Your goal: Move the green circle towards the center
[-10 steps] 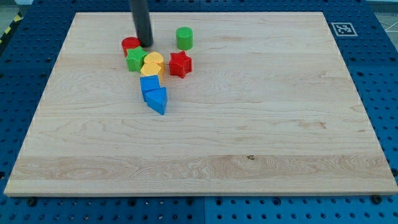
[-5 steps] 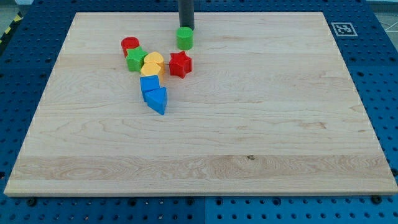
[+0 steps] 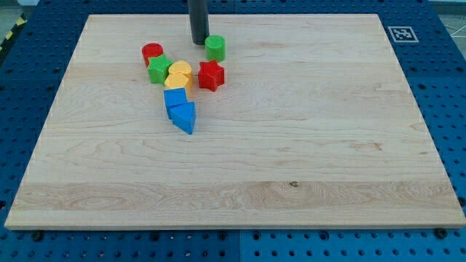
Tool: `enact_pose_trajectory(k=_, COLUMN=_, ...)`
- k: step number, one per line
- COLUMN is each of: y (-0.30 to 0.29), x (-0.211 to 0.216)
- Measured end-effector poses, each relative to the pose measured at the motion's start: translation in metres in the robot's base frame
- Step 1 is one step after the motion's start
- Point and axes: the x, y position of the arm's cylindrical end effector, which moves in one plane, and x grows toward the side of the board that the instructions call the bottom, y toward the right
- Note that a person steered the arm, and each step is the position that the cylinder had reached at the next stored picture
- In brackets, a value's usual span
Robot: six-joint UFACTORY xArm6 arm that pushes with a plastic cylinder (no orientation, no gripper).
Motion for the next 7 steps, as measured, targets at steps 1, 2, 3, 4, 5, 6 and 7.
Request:
enact_pose_trajectory(k=1, y=0.0, x=0.012)
enact_pose_trajectory(k=2, y=0.01, x=0.016)
enact_pose_trajectory(k=3, y=0.021, x=0.017)
enact_pose_trajectory(k=4, y=0.04, x=0.028)
enact_pose_trajectory(k=5, y=0.057, x=0.036)
enact_pose_trajectory(k=6, y=0.096, x=0.038)
enact_pose_trajectory(k=7, y=0.137, x=0.043)
